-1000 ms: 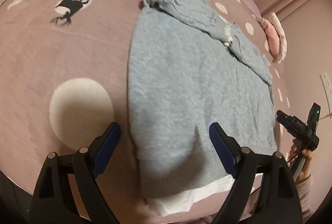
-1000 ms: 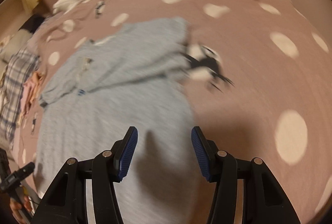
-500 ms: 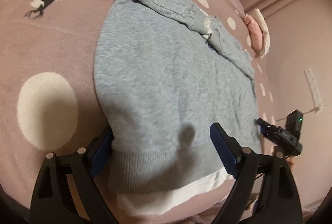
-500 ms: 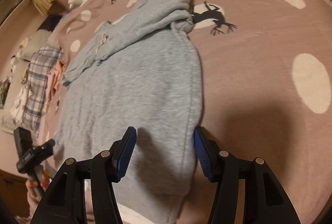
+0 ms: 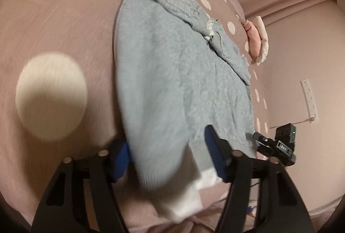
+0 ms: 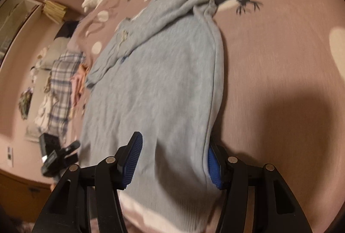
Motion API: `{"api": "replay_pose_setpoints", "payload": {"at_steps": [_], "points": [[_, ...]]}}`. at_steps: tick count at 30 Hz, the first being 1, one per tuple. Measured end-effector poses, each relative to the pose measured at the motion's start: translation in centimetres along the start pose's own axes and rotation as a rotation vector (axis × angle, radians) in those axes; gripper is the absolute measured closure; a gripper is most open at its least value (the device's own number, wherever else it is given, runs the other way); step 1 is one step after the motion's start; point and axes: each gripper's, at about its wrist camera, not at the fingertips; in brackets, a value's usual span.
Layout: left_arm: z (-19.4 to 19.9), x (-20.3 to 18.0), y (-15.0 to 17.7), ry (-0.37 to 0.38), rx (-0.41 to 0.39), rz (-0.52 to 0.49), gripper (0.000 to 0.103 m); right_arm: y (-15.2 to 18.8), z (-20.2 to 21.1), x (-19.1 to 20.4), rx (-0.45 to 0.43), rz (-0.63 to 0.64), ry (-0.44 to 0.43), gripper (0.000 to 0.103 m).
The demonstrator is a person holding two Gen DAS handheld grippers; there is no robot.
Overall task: Fold small clothes
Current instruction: 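Grasp the hem with both grippers and lift it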
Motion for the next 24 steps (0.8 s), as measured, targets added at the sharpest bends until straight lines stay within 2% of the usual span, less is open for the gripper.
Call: {"api": "replay_pose_setpoints", "payload": {"at_steps": [8, 12, 13, 16, 18, 20, 22, 24], "points": [[0.1, 0.4, 0.8, 0.036, 0.019, 0.025, 0.047, 1.7, 1.3, 0.1, 0.084, 0.028, 0.019, 0.046], [-0.3, 0.1, 0.6, 0.034, 0.019, 0.023, 0.047, 2.0, 1.1, 0.0, 0.072, 0.016, 0.009, 0.046], [-0.5, -0.1, 0.5, 0.023, 0.015, 0.021, 0.049, 2.0, 0.8, -0.3, 0.063, -0.002, 0.004, 0.046], [-0.7, -0.6, 0.5, -0.061, 0.016, 0.002, 0.065, 1.8, 0.4, 0.3, 0.049, -0.001, 0.005, 0.046], [-0.7, -0.8, 0.5, -0.084, 0.013, -0.003, 0.067, 1.7, 0.2, 1.0, 0.049, 0.038, 0.034, 0.047], [-0.6, -1.1, 0.5, -0.079, 0.014, -0.008, 0.077, 1.5, -0.1, 1.9, 0.048, 0.089, 0.072, 0.059], [-0.3, -1.2, 0.4, -0.008, 0.018, 0.014, 0.081, 1.5, -0.3, 2.4, 0.052, 0.114, 0.077, 0.071], [0.2, -1.3, -0.1, 0.055, 0.005, 0.041, 0.082, 1.3, 0.0, 3.1, 0.039, 0.138, 0.061, 0.074]]}}
Point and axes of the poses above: each gripper's, at about its wrist camera, not at the fingertips, and z roughly against the way its jaws point, x to its left, y to its underside, and after that the axes turned 6 degrees about -x, right-handed
